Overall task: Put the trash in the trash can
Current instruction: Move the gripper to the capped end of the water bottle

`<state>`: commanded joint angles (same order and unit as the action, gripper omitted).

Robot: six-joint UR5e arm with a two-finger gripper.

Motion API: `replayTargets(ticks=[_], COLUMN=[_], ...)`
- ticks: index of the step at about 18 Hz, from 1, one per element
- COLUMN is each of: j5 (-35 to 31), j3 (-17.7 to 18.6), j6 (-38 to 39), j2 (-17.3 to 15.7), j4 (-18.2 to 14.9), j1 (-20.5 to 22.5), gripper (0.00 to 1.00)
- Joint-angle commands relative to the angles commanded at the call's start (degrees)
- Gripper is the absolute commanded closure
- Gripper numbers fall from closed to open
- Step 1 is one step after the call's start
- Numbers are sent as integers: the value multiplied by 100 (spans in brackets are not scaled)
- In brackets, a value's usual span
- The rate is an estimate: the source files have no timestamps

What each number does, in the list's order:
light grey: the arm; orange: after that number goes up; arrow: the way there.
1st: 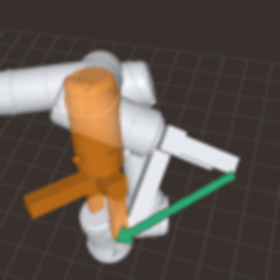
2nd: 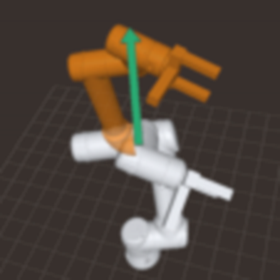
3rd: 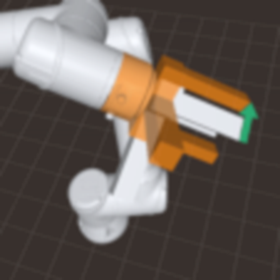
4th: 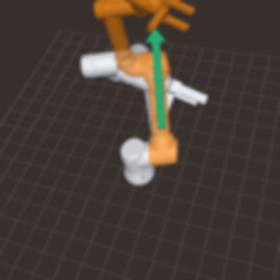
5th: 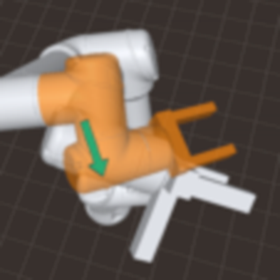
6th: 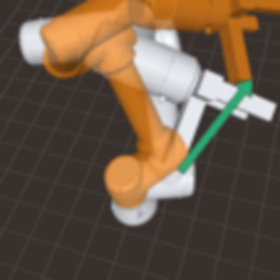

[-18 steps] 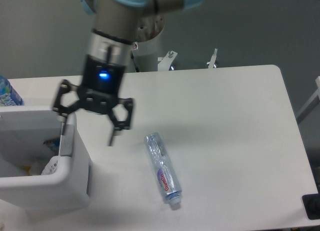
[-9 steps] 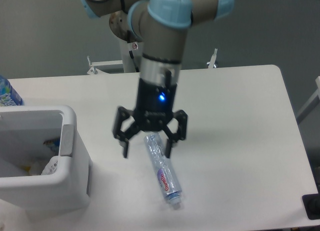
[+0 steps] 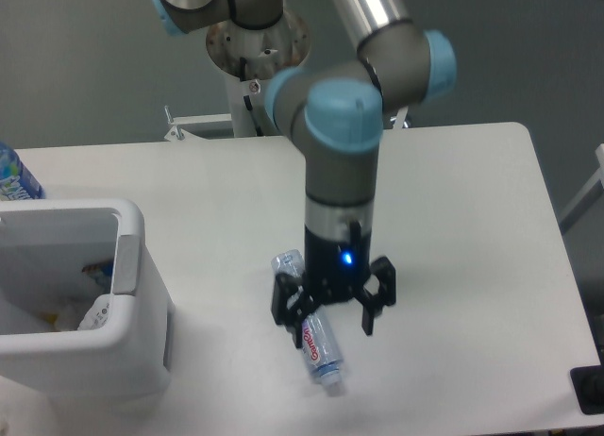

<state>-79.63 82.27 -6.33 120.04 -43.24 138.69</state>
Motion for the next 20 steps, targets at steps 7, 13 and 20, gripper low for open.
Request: replayTargets(ticks=[7,13,20], j5=[-219,-510,-571], j3=[-308,-291,-238], j6=[62,79,123], j2=[660,950,1135], j4=[-9,-18,-9], j1=[9,-52,-219], gripper=[0,0,1])
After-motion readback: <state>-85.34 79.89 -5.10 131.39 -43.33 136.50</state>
